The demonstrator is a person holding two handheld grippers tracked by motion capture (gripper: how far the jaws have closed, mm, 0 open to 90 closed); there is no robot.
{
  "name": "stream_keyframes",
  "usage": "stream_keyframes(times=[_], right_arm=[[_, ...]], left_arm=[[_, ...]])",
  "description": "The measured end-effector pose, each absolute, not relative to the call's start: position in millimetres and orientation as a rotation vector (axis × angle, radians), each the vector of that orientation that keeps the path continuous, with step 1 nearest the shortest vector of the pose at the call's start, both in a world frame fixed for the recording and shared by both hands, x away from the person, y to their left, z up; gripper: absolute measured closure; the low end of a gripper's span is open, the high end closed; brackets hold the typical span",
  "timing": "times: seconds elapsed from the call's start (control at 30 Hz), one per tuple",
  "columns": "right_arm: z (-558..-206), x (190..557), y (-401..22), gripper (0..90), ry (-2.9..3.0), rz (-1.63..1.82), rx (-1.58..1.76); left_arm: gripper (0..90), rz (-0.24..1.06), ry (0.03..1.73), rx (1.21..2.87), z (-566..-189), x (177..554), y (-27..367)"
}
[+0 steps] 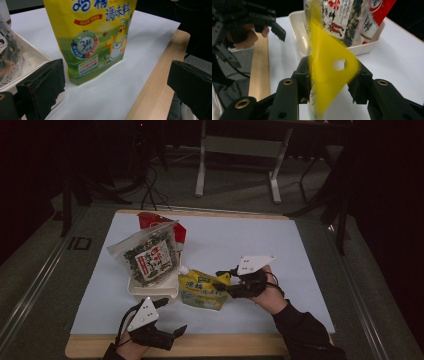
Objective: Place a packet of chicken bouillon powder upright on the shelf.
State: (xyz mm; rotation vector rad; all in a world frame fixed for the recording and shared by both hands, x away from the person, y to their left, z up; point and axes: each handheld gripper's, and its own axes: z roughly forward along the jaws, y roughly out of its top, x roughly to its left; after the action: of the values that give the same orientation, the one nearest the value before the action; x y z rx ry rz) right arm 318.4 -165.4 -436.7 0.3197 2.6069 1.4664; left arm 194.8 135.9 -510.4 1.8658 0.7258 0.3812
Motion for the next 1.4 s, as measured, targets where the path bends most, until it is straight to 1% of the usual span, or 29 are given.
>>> stream_keyframes(times=[0.1,0.13,0.17,0.2,0.27,0.3,0.37,0.4,0.57,0.6,0.63,0.7,1.03,1.07,1.13,1.17,1.23,1.3,1.4], right_arm=[[-443.6,318.4,-160.4,55.9,2.633,1.468,0.32],[-444.6,318.2,-159.6,58.8,2.635,1.471,0.317],[-444.6,318.2,-159.6,58.8,2.635,1.471,0.317],[-445.9,318.8,-158.6,65.6,2.634,1.463,0.314],[-446.1,319.2,-158.2,70.5,2.642,1.465,0.311],[-446.1,319.2,-158.2,70.5,2.642,1.465,0.311],[-447.0,319.4,-155.8,76.5,2.649,1.432,0.32],[-447.0,319.4,-155.8,76.5,2.649,1.432,0.32],[-449.2,321.4,-151.7,84.8,2.667,1.38,0.329],[-449.2,321.4,-151.7,84.8,2.667,1.38,0.329],[-449.1,321.6,-151.5,87.8,2.673,1.379,0.323],[-448.1,319.2,-150.4,89.6,2.683,1.375,0.315],[-436.2,315.4,-150.2,90.0,2.647,1.404,0.296],[-424.8,316.5,-153.4,90.0,2.623,1.439,0.293],[-420.6,316.7,-154.2,90.0,2.614,1.444,0.284],[-411.8,317.2,-155.5,90.0,2.595,1.446,0.276],[-411.8,317.2,-155.5,90.0,2.595,1.446,0.276],[-397.3,319.3,-156.2,90.0,2.564,1.473,0.253],[-387.2,321.5,-154.0,90.0,2.55,1.496,0.221]], left_arm=[[2.7,0.38,0.722,1.869,-510.6,194.5,135.5],[2.7,0.38,0.722,1.869,-510.8,194.5,135.4],[2.7,0.38,0.722,1.869,-510.8,194.5,135.4],[2.7,0.38,0.721,1.869,-510.8,194.5,135.4],[2.7,0.381,0.72,1.87,-510.8,194.3,135.3],[2.7,0.381,0.72,1.87,-510.8,194.3,135.3],[2.7,0.378,0.721,1.868,-511.0,194.2,135.3],[2.7,0.38,0.722,1.87,-511.0,194.2,135.2],[2.7,0.378,0.722,1.871,-511.4,194.0,134.9],[2.7,0.376,0.724,1.87,-511.4,194.2,135.0],[2.7,0.378,0.723,1.871,-511.6,194.2,135.0],[2.7,0.376,0.724,1.871,-511.9,194.2,134.6],[2.7,0.38,0.718,1.874,-511.4,193.8,134.5],[2.7,0.378,0.719,1.874,-511.6,193.7,134.4],[2.7,0.378,0.72,1.871,-511.6,193.7,134.3],[2.7,0.375,0.722,1.869,-511.6,193.7,134.3],[2.7,0.375,0.722,1.868,-511.5,193.6,134.3],[2.7,0.373,0.717,1.875,-511.8,193.7,134.1],[2.7,0.376,0.716,1.877,-512.0,193.6,134.0]])
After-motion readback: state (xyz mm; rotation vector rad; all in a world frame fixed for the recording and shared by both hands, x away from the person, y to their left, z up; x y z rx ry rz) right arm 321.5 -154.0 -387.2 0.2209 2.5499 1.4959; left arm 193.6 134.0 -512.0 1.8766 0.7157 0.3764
